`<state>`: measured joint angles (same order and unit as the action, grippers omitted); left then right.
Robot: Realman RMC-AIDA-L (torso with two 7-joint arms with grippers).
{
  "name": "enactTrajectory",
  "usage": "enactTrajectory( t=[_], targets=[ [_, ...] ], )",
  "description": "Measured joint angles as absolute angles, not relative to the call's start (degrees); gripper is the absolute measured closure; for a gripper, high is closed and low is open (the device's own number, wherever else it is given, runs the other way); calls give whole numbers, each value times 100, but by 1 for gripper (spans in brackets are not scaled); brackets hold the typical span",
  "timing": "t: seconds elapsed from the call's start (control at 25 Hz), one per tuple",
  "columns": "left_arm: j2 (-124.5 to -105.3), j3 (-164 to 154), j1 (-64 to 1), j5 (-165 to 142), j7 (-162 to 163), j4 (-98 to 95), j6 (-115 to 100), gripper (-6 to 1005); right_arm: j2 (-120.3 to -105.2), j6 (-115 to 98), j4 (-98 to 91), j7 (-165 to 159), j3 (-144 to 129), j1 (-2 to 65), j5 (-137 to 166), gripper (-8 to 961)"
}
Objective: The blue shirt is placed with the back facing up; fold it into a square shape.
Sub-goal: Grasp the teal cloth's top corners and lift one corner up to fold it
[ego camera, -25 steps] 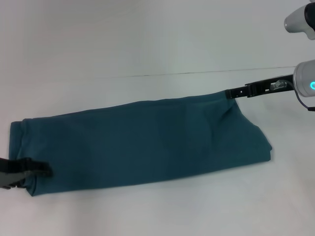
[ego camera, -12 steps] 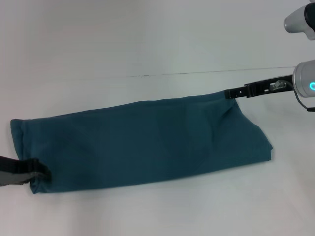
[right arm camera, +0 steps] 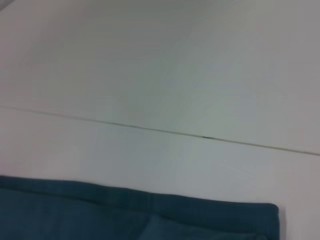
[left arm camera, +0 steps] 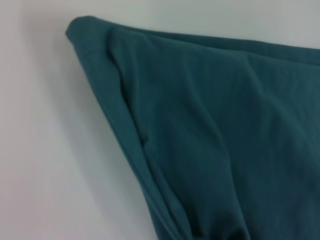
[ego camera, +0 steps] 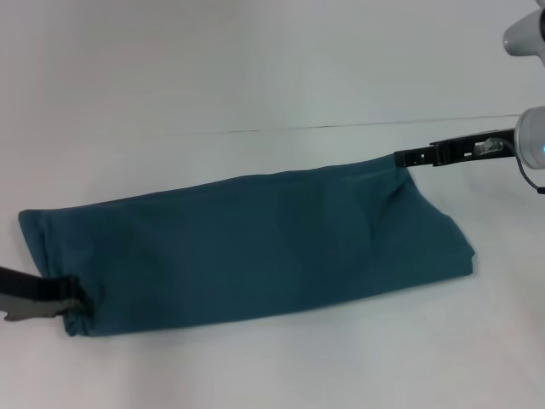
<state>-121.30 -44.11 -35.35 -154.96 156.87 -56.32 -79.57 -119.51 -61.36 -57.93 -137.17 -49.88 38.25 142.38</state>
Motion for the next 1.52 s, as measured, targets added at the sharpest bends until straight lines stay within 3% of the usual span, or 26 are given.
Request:
enactTrajectory(
  t=[0.24,0.4,0.64,0.76,1.24,1.52],
  targets=[
    [-11974,-4356,-3694,-15005,15603,-5649,-8295,905,-11954,-6009,-5752,-12682,-4787,3413,12959,35],
    [-11857,-4346,-3897,-14826,15601,-5669,-8573,916,-11954,-5861,-5392,-11665,-4616,3190,11898,173],
    [-11693,-4170,-4235,-14593,15600,-5664,-8903,917,-11953,-5416,-4484,-9984,-4535,3147,10912,481],
    [-11562,-3983,-4443,-14388,15601,-5670,-9091,918,-11953,-4999,-3815,-8828,-4542,3276,10281,645],
    [-11337,-3910,-5002,-14197,15766,-5667,-9482,918,-12008,-4364,-2219,-6566,-4584,4157,9314,878],
    [-11230,-3804,-5268,-14160,15920,-5661,-9640,918,-12047,-3995,-1427,-5708,-4582,4729,9075,954]
  ],
)
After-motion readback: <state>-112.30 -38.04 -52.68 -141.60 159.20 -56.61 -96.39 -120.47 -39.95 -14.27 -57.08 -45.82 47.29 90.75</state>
